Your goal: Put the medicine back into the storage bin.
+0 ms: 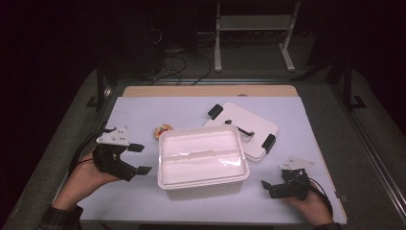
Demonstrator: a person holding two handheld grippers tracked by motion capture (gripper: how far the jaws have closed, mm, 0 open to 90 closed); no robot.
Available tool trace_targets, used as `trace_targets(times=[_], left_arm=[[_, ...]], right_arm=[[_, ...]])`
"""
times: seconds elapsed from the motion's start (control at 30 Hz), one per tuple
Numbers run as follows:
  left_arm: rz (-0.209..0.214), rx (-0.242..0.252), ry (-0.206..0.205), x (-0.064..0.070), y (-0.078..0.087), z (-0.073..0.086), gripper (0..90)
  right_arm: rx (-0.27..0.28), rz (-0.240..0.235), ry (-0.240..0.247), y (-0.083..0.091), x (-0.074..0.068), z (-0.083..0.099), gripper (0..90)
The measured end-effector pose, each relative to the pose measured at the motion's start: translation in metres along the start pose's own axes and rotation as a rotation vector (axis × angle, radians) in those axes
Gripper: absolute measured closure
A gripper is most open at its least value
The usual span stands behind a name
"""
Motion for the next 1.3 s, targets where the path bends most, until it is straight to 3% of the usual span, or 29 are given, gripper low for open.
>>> trace_targets(times=[0.43,0.67,1.0,1.17,1.23,1.3], left_arm=[[0.007,-0.003,-0.072,0.004,0.004,-0.039,22.1],[0.024,-0.02,-0.13,0.009,-0.002,-0.065,24.4],[0.03,-0.05,-0.184,0.012,-0.016,-0.088,39.0],[0.055,-0.098,-0.179,0.011,-0.026,-0.101,43.6],[0.058,-0.124,-0.203,0.01,-0.028,-0.107,45.9],[0.062,-0.127,-0.199,0.011,-0.031,-0.109,47.4]], right_arm=[[0.0,-0.001,-0.001,0.0,0.0,0.0,5.5],[0.0,-0.002,-0.001,0.0,0.0,0.0,5.5],[0.001,-0.004,-0.002,0.0,0.0,0.0,5.5],[0.002,-0.004,-0.003,0.0,0.0,0.0,5.5],[0.002,-0.005,-0.004,0.0,0.0,0.0,5.5],[0.002,-0.006,-0.003,0.0,0.0,0.0,5.5]])
Point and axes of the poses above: each handheld gripper's, and its own axes: y roughly backward along the jaws, z roughly out of its underside, x roughly to its right, the point moved 3 cm from there along -y, roughly forward along the jaws, and after that the axes turned 9 degrees about -x, right-handed, at the moved point
